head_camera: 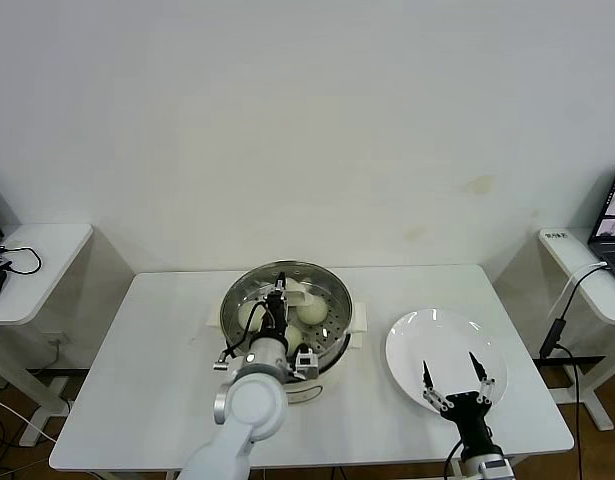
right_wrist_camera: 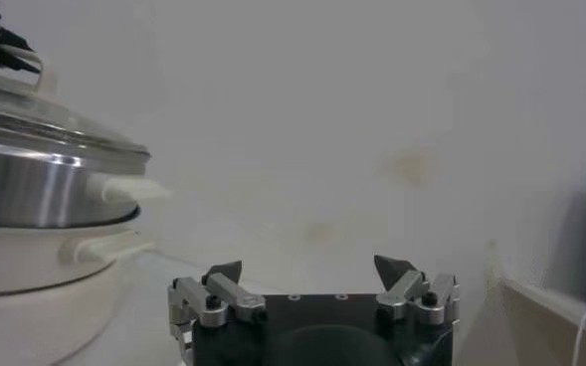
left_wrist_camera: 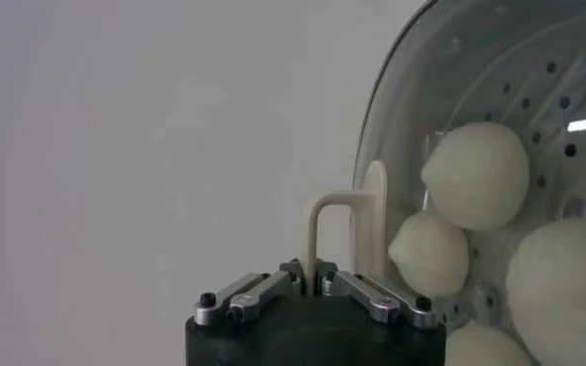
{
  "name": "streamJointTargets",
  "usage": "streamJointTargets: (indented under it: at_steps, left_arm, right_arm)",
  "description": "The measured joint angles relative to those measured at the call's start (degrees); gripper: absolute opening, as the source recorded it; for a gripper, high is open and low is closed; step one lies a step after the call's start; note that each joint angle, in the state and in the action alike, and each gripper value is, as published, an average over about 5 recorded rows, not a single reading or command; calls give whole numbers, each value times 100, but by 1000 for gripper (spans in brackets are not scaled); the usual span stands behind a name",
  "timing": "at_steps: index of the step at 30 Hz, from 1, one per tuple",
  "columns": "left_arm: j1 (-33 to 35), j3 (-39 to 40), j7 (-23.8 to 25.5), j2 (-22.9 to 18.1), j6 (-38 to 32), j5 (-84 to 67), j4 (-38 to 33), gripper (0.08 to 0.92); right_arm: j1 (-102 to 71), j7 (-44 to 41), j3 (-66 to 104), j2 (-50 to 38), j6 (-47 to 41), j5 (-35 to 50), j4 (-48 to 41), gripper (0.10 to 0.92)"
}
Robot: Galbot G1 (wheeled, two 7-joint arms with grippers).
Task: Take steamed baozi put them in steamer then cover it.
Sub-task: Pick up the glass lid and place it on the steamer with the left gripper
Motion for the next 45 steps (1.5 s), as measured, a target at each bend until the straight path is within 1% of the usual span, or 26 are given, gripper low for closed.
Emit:
streamJointTargets:
  at_steps: [23, 25, 29, 41, 43, 45]
  left_arm:
    - [81, -26, -133, -222, -63, 116, 121, 141]
    - [88, -31, -156, -244, -85, 138, 124, 157]
    - [83, -52, -190, -243, -146, 192, 143, 250]
    - [59, -89, -283, -243, -261, 299, 148, 595]
    - [56, -93, -290, -245, -282, 308, 158, 622]
    - [55, -94, -286, -248, -304, 317, 170, 598]
  right_arm:
    - [-17, -19, -23, -14, 32, -2, -15, 822]
    - [-22, -20, -33, -14, 36, -2, -14, 823]
    - [-33, -23, -44, -13, 47, -5, -13, 823]
    - [-44, -30, -74, -8, 53, -12, 1, 823]
    - [-45, -31, -75, -8, 54, -13, 2, 823]
    - [-45, -33, -75, -8, 56, -13, 2, 823]
